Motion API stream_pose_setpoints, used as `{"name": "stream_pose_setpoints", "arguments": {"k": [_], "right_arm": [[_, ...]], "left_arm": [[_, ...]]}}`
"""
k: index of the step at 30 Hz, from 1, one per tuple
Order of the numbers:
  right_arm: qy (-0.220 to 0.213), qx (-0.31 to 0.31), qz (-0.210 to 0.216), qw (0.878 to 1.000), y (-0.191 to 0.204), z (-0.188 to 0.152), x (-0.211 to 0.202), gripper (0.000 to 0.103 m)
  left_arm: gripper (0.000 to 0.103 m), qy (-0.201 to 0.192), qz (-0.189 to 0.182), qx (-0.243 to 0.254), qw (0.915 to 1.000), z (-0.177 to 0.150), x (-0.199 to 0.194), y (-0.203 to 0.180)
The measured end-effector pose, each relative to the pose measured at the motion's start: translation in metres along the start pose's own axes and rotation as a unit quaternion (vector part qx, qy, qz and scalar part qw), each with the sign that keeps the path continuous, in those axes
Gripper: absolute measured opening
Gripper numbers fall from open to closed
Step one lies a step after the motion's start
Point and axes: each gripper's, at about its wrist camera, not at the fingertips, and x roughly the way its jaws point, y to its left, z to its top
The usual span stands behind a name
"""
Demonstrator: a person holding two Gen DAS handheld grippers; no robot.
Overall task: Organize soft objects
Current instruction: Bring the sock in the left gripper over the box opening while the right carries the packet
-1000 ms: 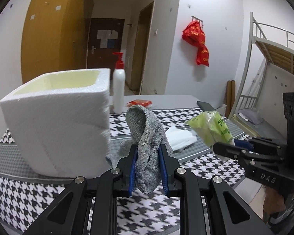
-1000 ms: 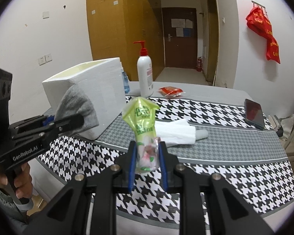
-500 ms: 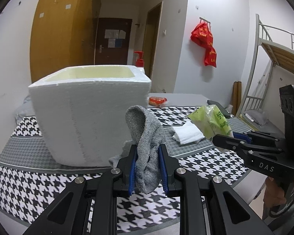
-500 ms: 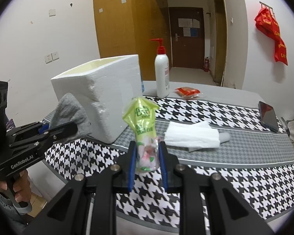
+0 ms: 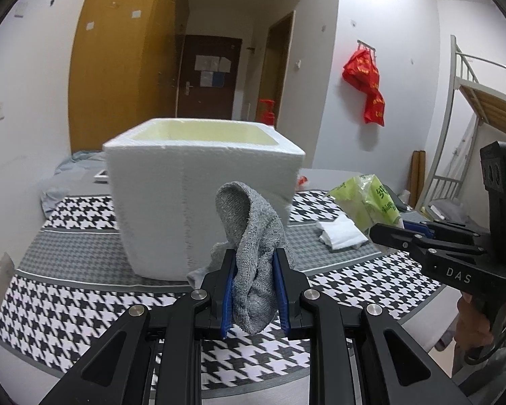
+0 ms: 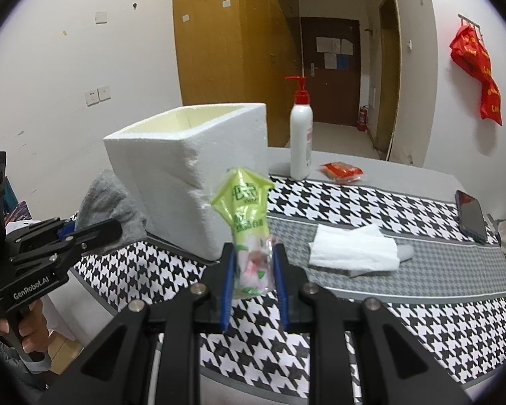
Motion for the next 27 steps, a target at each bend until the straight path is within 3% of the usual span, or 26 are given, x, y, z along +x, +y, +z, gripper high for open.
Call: {"name": "stream_pose_setpoints", "arguments": {"k": [27], "right_arm": [[-0.054,-0.041,0.014,0.998,0.054,0.069,-0.008,0.026]], "left_arm": [[0.023,-0.071,0.015,0.028,0.9970,0.066,-0.038,0.026]]}}
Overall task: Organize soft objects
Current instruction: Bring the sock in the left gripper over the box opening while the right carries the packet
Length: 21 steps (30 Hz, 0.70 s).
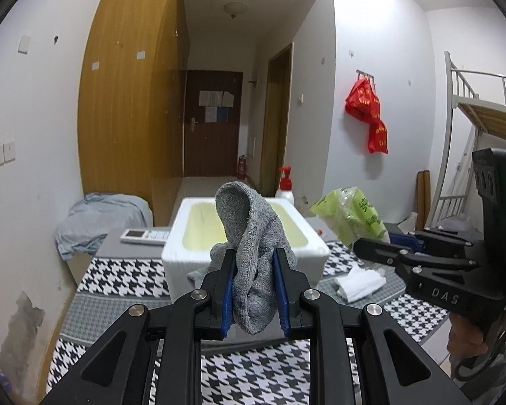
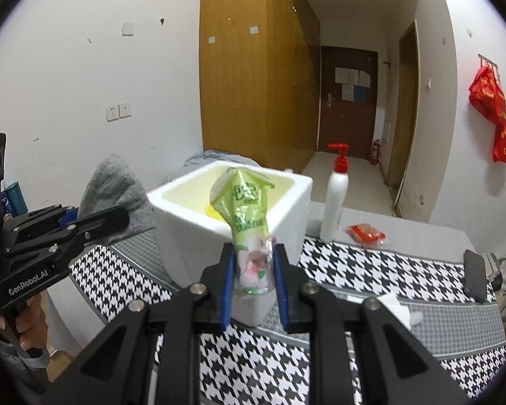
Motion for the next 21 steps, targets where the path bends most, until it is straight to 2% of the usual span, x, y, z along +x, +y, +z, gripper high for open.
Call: {"name": "stream_pose_setpoints", "arguments": {"k": [12,21], "right_arm": [[-0.018,-0.009,0.010,1.000,0.009,0.033,0.011,0.026],[-0.017,-0.011,0.023,1.000,0.010,0.051,0.026,0.026]], "left_arm": [[0.023,-0.017,0.003,-0.002,0.9998,0.028,0.007,0.008],[0.023,-0.013,0.017,0.000,0.9998,0.041,0.024,0.013]]}}
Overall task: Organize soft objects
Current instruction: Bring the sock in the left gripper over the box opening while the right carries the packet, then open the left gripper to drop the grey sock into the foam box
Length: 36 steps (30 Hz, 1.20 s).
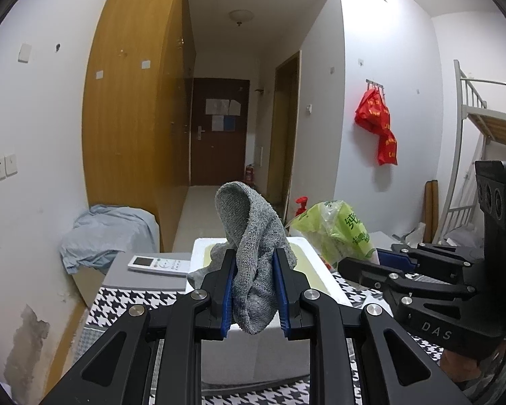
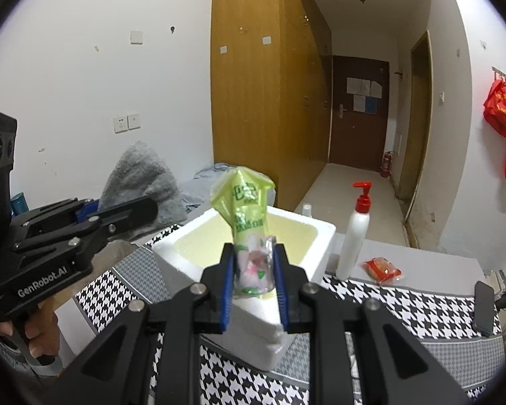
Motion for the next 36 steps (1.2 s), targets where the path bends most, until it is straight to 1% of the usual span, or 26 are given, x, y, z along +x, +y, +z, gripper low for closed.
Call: {"name": "stream_pose_setpoints", "arguments": {"k": [6,10,22,28,31,32,33,34,36], "right_arm": [[0.012,0.006,0.003,1.000,-0.005,0.005,0.017,0.026],[0.016,0.008,0.002,1.000,-0.008,0.005,0.024,0.026],[0.023,0.027,-0.013,0.999,-0.022,-0.002,0.025,0.026],[0.027,0.037,-0.025,0.999,-0.034,-0.006,0.022,0.026],[0.026,0.041,-0.030,0.998,-0.039,-0.008,0.019,0.026],[0.025,0.042,-0.031,0.998,-0.040,-0.008,0.019,0.026],[0.025,0.045,-0.033,0.998,-0.042,-0.009,0.018,0.026],[0.025,0.047,-0.033,0.998,-0.044,-0.009,0.017,0.026],[0.024,0.050,-0.035,0.998,-0.046,-0.010,0.015,0.026]], "left_arm": [[0.023,0.007,0.010,0.000,0.9999,0.006,0.016,0.003],[0.023,0.015,0.009,0.002,0.9998,0.008,0.029,0.001],[0.023,0.053,-0.006,0.005,0.9986,0.006,0.074,0.002],[0.023,0.068,-0.009,0.007,0.9976,0.003,0.088,-0.003],[0.030,0.074,-0.005,0.009,0.9972,0.005,0.094,-0.002],[0.038,0.075,-0.002,0.008,0.9971,0.005,0.095,-0.003],[0.048,0.075,0.002,0.005,0.9972,0.005,0.095,-0.002],[0.053,0.072,0.006,0.003,0.9974,0.005,0.094,-0.003],[0.071,0.067,0.011,0.001,0.9977,0.005,0.093,-0.002]]}}
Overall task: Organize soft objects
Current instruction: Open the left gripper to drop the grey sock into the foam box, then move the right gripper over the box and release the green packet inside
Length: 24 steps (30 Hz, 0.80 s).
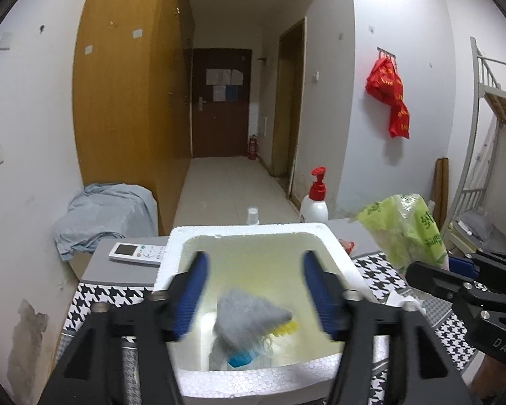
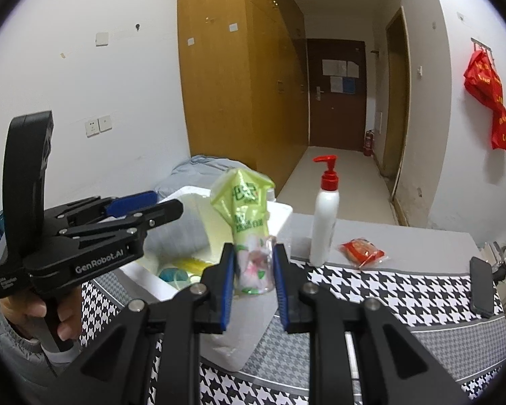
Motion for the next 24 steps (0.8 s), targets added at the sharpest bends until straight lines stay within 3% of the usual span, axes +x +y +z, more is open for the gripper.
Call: {"name": "stream_pose_setpoints", "arguments": {"k": [5,6,17,24], "right_arm": [[-0.002,0.003,-0.002,1.000,-0.004,-0.001,-0.002,0.026],[-0.002,0.003,-0.002,1.000,-0.004,-0.001,-0.002,0.026],[-0.006,-0.008,0.003,1.000,0.005,0.002,-0.002,0.026],[-0.010,-0.021,0.017,1.000,0.021,0.009,0.002,0.026]], "left_arm": [[0.100,-0.019,0.010,-0.007,0.9998,0.000,-0.008,0.001],[0.102,-0.023,0.010,-0.007,0.9996,0.000,-0.011,0.001],[0.102,-0.048,0.028,-0.021,0.9982,0.001,-0.040,0.014],[0.102,-0.057,0.060,-0.023,0.9963,-0.006,-0.061,0.027]]}}
